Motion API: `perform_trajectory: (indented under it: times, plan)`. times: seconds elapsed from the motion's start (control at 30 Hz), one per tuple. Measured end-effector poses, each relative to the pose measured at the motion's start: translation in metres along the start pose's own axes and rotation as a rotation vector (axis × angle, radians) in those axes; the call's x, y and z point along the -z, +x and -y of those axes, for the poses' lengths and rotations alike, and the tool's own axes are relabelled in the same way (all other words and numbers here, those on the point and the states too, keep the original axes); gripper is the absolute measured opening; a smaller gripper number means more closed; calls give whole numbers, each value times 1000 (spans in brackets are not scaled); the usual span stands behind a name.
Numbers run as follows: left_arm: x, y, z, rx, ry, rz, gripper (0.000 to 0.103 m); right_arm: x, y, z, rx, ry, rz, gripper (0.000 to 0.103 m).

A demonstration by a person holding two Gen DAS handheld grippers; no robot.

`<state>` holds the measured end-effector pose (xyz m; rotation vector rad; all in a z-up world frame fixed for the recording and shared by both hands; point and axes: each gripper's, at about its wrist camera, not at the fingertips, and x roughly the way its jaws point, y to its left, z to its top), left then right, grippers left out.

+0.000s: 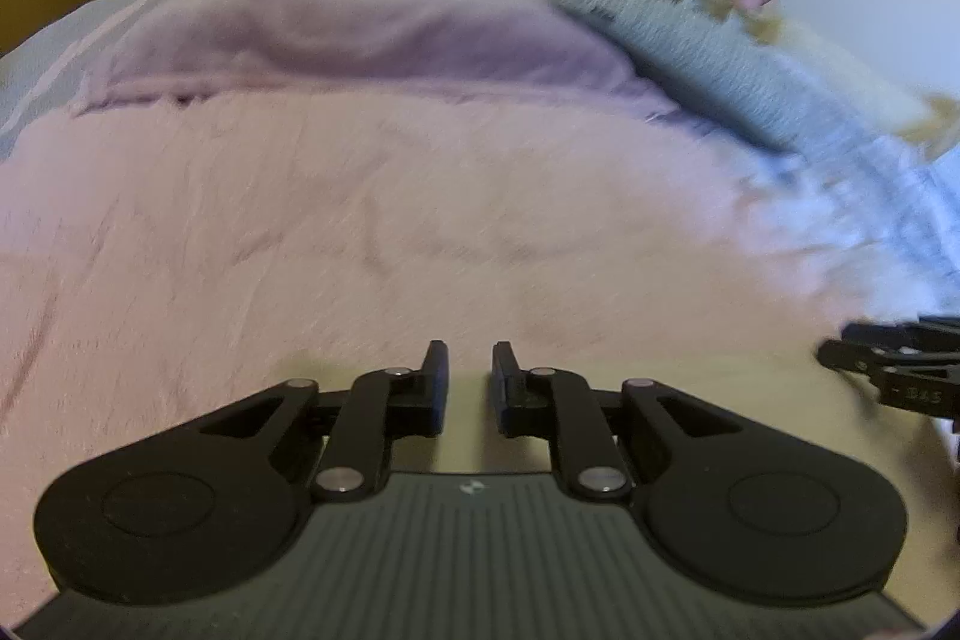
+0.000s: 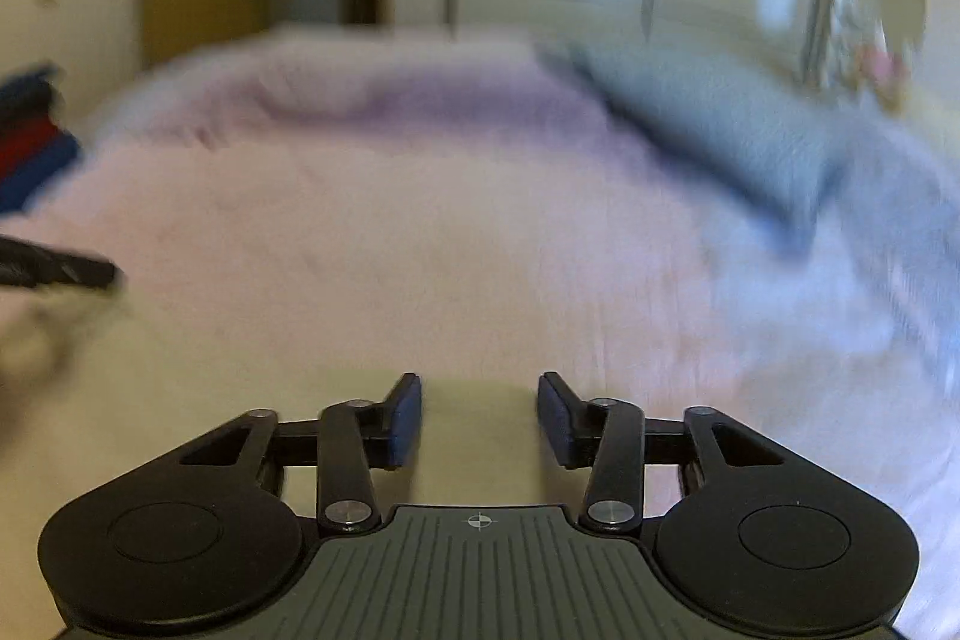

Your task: Fold clothes

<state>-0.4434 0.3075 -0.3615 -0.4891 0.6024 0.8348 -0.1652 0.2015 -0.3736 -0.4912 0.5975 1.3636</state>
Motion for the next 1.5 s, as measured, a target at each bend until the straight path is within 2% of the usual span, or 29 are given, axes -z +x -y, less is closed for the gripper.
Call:
perform_trajectory:
  times: [0.07,0.13,0.23,0.3,0.37,0.47,0.53,0.67,0.7,0.77,0.87,1.0,1.13,1.23,1.3,1.33,1.5]
  plan:
    - [14,16,-13,-10,-16,-18,7,15,23,18,-23,87,-41,36]
    - [25,23,-26,9,-69,-18,4,27,26,35,-75,200,-20,36]
    - [26,23,-29,22,-85,-15,3,29,25,48,-106,290,-5,35]
    - [22,14,-29,17,-80,-5,3,26,19,57,-120,351,-4,35]
    - [17,-8,-29,5,-75,34,4,18,-1,63,-92,394,15,35]
    - [12,-46,-31,-34,-89,64,5,9,-43,56,-9,349,47,35]
    - [17,-76,-28,-19,-92,99,6,20,-69,38,-19,298,72,35]
    - [51,-105,-10,-20,-98,80,11,42,-121,1,-40,196,121,35]
    - [63,-106,-6,-29,-99,62,11,51,-127,-7,-36,177,110,35]
    - [83,-105,-5,-68,-125,23,14,78,-117,-20,-5,157,25,35]
    - [95,-124,-6,-90,-181,14,14,105,-118,-15,24,204,-36,35]
    - [99,-163,-1,-149,-179,49,13,103,-159,-6,77,232,0,35]
    - [117,-179,11,-108,-159,37,16,107,-189,-18,1,259,60,35]
    - [138,-174,23,-164,-131,-5,16,124,-181,-35,-24,266,-5,35]
    - [144,-182,33,-209,-99,-27,17,138,-174,-38,31,300,-89,35]
    - [144,-188,35,-210,-100,-31,17,141,-179,-37,41,329,-102,35]
    - [144,-213,51,-236,-102,-53,21,131,-218,-44,29,330,-74,35]
